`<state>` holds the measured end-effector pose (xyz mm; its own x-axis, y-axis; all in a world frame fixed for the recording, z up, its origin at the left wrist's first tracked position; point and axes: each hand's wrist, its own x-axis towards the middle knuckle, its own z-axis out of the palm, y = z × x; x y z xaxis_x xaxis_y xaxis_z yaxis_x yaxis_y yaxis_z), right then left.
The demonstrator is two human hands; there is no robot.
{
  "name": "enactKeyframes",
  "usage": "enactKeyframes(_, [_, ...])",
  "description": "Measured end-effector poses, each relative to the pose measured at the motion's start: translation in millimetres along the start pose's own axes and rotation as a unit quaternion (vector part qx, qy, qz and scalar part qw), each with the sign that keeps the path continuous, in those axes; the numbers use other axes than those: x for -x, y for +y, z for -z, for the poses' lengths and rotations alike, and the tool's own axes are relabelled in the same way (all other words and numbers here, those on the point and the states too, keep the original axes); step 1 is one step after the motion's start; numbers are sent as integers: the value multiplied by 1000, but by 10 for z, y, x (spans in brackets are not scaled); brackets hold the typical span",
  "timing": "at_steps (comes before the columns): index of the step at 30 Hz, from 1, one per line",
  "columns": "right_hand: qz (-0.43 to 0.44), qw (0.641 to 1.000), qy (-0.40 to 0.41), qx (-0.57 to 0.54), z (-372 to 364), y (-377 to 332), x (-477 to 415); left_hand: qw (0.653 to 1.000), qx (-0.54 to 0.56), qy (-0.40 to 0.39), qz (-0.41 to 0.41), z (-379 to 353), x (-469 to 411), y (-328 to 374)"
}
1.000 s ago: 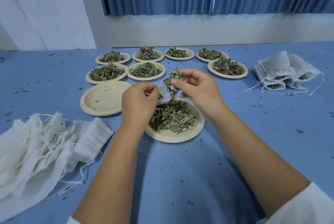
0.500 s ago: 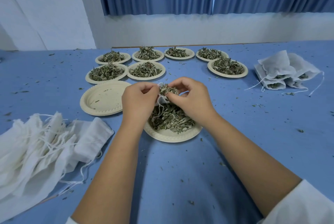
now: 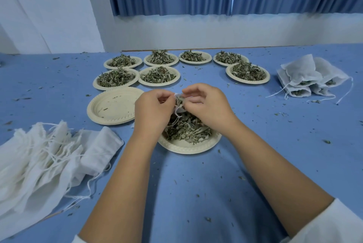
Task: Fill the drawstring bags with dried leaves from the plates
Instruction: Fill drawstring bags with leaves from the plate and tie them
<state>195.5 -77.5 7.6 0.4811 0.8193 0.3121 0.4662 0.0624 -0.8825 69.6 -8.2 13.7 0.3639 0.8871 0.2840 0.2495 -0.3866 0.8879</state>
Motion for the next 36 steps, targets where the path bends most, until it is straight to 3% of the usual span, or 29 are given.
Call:
enactKeyframes(8, [54, 995, 69, 55, -64, -6, 58, 999, 5, -30, -23, 4, 17, 44])
enactKeyframes(14, [64, 990, 40, 121, -14, -12, 48, 999, -11, -14, -36, 25, -9, 8])
enactKeyframes(17, [111, 977, 52, 176, -11, -24, 65, 999, -24, 10, -32, 36, -36, -31])
enactKeyframes(22, [116, 971, -23, 207, -50, -22, 101, 999, -22, 11, -45, 48, -47, -32])
enactKeyframes(29, [104, 945, -109, 290, -87, 46, 93, 994, -44, -60, -85, 22, -6, 6])
enactKeyframes(36, [143, 962, 10, 234, -15, 3, 74, 999, -7, 3, -38, 72, -40, -16])
